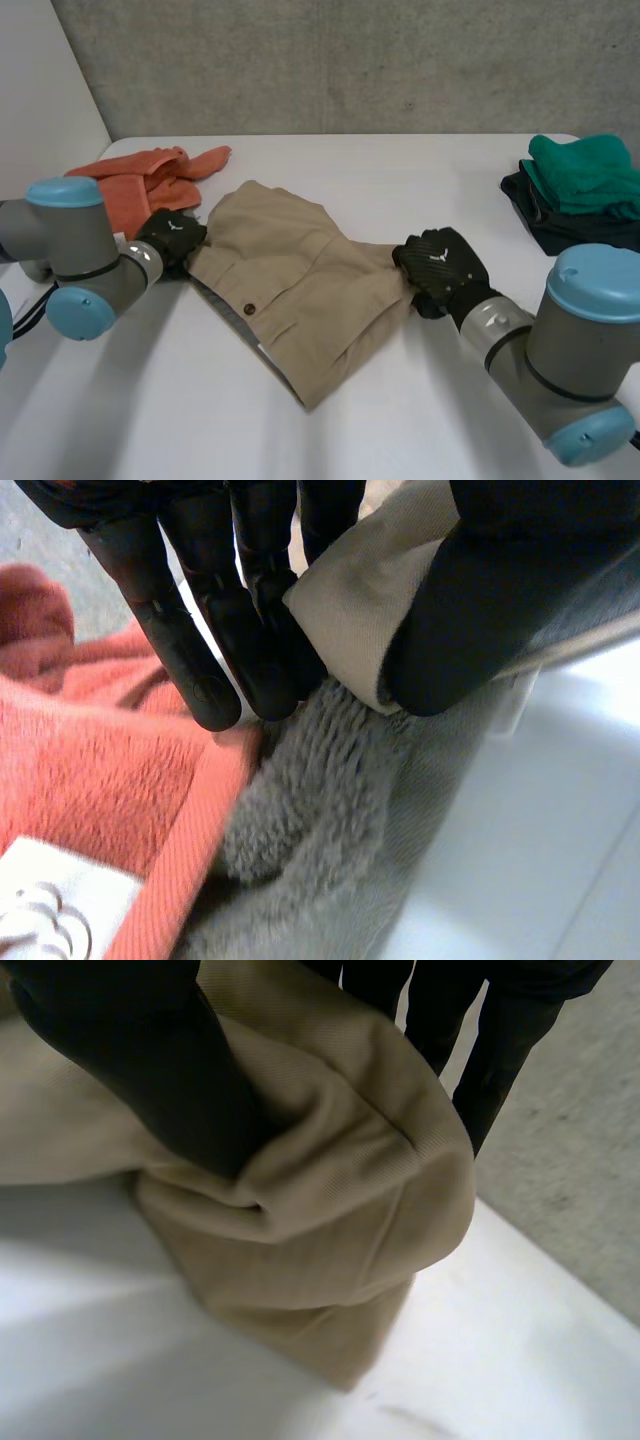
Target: Fold the laundry.
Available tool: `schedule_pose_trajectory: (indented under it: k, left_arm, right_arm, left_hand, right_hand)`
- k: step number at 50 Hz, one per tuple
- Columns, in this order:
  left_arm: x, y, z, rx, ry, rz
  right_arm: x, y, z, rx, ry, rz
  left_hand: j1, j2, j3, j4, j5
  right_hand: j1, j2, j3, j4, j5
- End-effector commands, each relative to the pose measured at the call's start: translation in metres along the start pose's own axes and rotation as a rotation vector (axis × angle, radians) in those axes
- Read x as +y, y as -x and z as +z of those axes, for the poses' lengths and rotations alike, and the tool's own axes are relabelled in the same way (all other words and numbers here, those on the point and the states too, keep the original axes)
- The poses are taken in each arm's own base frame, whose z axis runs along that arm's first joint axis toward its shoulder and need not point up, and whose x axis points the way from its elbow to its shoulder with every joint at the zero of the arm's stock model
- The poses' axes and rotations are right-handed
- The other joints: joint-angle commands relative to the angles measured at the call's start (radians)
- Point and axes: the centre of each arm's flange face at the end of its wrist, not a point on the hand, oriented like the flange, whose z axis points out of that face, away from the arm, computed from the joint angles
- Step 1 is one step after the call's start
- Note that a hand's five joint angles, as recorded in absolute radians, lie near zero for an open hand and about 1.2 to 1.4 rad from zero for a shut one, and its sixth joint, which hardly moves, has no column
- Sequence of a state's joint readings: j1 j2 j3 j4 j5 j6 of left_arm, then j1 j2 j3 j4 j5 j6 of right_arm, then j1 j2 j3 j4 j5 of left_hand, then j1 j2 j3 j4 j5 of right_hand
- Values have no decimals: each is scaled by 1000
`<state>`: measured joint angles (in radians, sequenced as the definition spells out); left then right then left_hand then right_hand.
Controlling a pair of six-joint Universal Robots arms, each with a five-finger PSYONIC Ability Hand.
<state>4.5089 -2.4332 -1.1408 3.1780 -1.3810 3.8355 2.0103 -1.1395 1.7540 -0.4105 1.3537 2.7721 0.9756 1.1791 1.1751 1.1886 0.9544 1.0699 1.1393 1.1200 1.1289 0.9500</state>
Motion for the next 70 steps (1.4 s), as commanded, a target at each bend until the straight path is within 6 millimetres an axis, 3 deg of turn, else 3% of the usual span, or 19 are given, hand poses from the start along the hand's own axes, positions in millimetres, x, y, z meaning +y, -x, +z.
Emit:
schedule_pose_trajectory:
  k: [1,8,10,15,18,25,26,29,30,31,35,38,43,47,50,54,58,63,70]
  left_arm:
    - [-63,-1,-47,-38,-103,-69]
    - [-135,-20,-130,-22,-282,-207]
    - [-143,-29,-147,-10,-303,-236]
    - [-148,-81,-181,90,-296,-297]
    - [-153,-138,-207,214,-313,-294]
    - [-158,-220,-211,361,-399,-297]
    - [-156,-227,-208,373,-396,-293]
    - [-153,-244,-199,397,-380,-278]
    - [-152,-245,-198,400,-375,-270]
    - [-154,-246,-200,403,-375,-265]
    - [-153,-241,-204,408,-349,-258]
    - [-158,-230,-210,401,-347,-261]
    - [-166,-190,-222,348,-347,-283]
    - [-172,-165,-236,305,-381,-306]
    - [-168,-144,-230,247,-368,-325]
    - [-143,-106,-207,130,-284,-343]
    - [-112,-89,-189,60,-178,-311]
    - [-75,-78,-167,27,-71,-238]
    - [-43,-91,-138,161,-39,-175]
  right_arm:
    - [-30,-32,33,121,-111,-136]
    - [-75,-68,79,220,-283,-288]
    - [-85,-76,91,239,-339,-303]
    - [-102,-82,121,213,-552,-343]
    - [-93,-76,133,135,-641,-325]
    - [-53,-64,148,-34,-680,-222]
    - [-49,-67,149,-31,-669,-211]
    - [-39,-88,147,4,-629,-194]
    - [-37,-96,146,23,-614,-189]
    - [-33,-114,142,64,-583,-179]
    - [-48,-155,123,173,-507,-146]
    - [-57,-169,106,196,-417,-120]
    - [-77,-176,73,198,-280,-84]
    - [-96,-168,40,181,-178,-85]
    - [-95,-153,15,163,-70,-78]
    - [-89,-135,-15,162,59,-52]
    - [-71,-118,-39,154,191,11]
    - [-44,-94,-58,101,301,95]
    - [-14,-71,-63,78,321,107]
  left_hand:
    - [421,217,221,208,267]
    - [421,217,221,208,267]
    - [421,217,221,208,267]
    - [421,217,221,208,267]
    - [421,217,221,208,267]
    - [421,217,221,208,267]
    - [421,217,221,208,267]
    - [-279,-482,-478,-492,-432]
    - [-339,-542,-538,-552,-492]
    - [-368,-572,-568,-581,-522]
    - [-611,-815,-811,-824,-764]
    - [-677,-880,-876,-890,-830]
    - [-715,-919,-915,-928,-868]
    - [-703,-907,-903,-916,-857]
    - [-695,-898,-894,-908,-848]
    - [-657,-860,-856,-870,-810]
    - [-639,-842,-838,-852,-792]
    - [-639,-842,-838,-852,-792]
    - [-577,-781,-777,-790,-730]
  right_hand:
    - [326,257,276,267,272]
    - [326,257,276,267,272]
    - [326,257,276,267,272]
    - [326,257,276,267,272]
    - [326,257,276,267,272]
    - [310,241,260,251,255]
    - [191,121,141,132,136]
    - [-449,-518,-499,-508,-503]
    - [-622,-691,-672,-681,-677]
    - [-895,-965,-945,-954,-950]
    - [-895,-965,-945,-954,-950]
    - [-895,-965,-945,-954,-950]
    - [-895,-965,-945,-954,-950]
    - [-895,-965,-945,-954,-950]
    - [-895,-965,-945,-954,-950]
    - [-895,-965,-945,-954,-950]
    - [-895,-965,-945,-954,-950]
    - [-895,-965,-945,-954,-950]
    - [-895,-965,-945,-954,-950]
